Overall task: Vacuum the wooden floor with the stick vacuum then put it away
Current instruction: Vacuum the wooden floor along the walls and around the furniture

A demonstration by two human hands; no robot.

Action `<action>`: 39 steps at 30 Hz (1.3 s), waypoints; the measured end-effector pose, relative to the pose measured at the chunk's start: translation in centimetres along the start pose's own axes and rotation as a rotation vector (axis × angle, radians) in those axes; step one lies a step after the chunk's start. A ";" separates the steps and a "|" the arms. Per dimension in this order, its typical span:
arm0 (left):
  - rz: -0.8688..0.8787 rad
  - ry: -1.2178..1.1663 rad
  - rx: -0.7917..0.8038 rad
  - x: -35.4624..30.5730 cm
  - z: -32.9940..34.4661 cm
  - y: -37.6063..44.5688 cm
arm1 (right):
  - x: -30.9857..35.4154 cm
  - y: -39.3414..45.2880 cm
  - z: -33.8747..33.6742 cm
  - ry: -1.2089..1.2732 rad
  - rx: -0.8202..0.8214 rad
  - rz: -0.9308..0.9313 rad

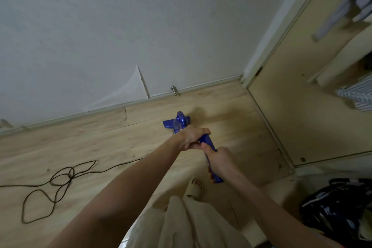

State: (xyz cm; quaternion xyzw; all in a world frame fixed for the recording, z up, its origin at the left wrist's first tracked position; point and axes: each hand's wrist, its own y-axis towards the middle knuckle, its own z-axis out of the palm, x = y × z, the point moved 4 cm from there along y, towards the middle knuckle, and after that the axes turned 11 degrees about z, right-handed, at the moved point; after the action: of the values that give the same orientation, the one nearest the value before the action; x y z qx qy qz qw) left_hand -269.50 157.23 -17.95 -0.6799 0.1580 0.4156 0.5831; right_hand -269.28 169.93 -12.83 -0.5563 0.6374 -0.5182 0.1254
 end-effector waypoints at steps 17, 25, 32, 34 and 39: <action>0.029 -0.131 -0.183 -1.6 -2.0 8.0 | 5.5 8.7 -0.1 -0.105 0.124 -0.012; 0.029 -0.195 -0.230 -5.0 0.3 12.4 | 7.2 14.0 -4.9 -0.132 0.216 -0.082; 0.041 -0.311 -0.226 -7.0 1.9 13.7 | 8.4 15.2 -8.0 -0.166 0.214 -0.071; 0.038 -0.325 -0.269 -7.3 2.0 13.8 | 9.1 15.4 -8.3 -0.176 0.221 -0.065; 0.010 -0.338 -0.343 -7.3 1.3 13.8 | 9.5 15.5 -7.2 -0.161 0.256 -0.073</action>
State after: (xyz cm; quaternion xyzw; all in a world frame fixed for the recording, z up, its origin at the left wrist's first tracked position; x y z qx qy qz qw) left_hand -284.02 152.77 -21.59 -0.6890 -0.0115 0.5470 0.4753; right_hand -286.92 163.31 -18.20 -0.5984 0.5334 -0.5531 0.2271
